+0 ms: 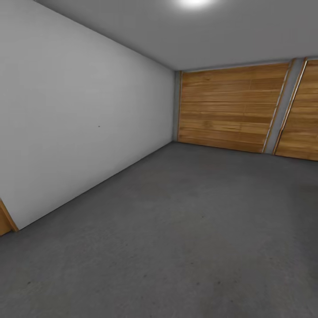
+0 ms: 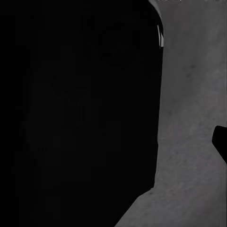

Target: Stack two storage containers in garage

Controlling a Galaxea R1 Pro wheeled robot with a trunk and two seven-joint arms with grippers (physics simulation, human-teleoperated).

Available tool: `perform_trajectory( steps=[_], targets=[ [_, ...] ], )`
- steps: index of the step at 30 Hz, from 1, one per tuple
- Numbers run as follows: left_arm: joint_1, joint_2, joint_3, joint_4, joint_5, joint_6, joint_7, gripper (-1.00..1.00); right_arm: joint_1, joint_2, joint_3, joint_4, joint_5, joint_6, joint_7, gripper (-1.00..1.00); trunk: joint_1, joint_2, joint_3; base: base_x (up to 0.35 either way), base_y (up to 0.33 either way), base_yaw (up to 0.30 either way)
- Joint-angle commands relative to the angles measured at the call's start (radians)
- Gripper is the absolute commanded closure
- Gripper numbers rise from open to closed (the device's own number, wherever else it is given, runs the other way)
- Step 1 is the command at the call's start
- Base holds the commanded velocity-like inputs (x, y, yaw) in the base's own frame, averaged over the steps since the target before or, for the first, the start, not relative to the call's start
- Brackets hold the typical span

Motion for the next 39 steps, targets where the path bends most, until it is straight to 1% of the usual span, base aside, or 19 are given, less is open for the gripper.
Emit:
perform_trajectory(
  steps=[1, 18, 39],
  targets=[
    [-0.001, 0.000, 0.000, 0.001, 0.000, -0.003, 0.000, -1.00, 0.000, 0.000, 0.002, -0.001, -0.001, 0.000, -0.001, -1.00, 0.000, -0.001, -0.001, 0.000, 0.000, 0.180],
    [-0.001, 0.000, 0.000, 0.001, 0.000, -0.003, 0.000, -1.00, 0.000, 0.002, 0.010, -0.003, 0.008, 0.000, -0.004, -1.00, 0.000, -0.001, -0.012, 0.000, 0.000, 0.244],
    [-0.001, 0.000, 0.000, 0.001, 0.000, -0.012, 0.000, -1.00, 0.000, 0.003, 0.011, -0.003, 0.010, 0.000, -0.005, -1.00, 0.000, -0.001, -0.034, 0.000, 0.000, 0.228]
  ],
)
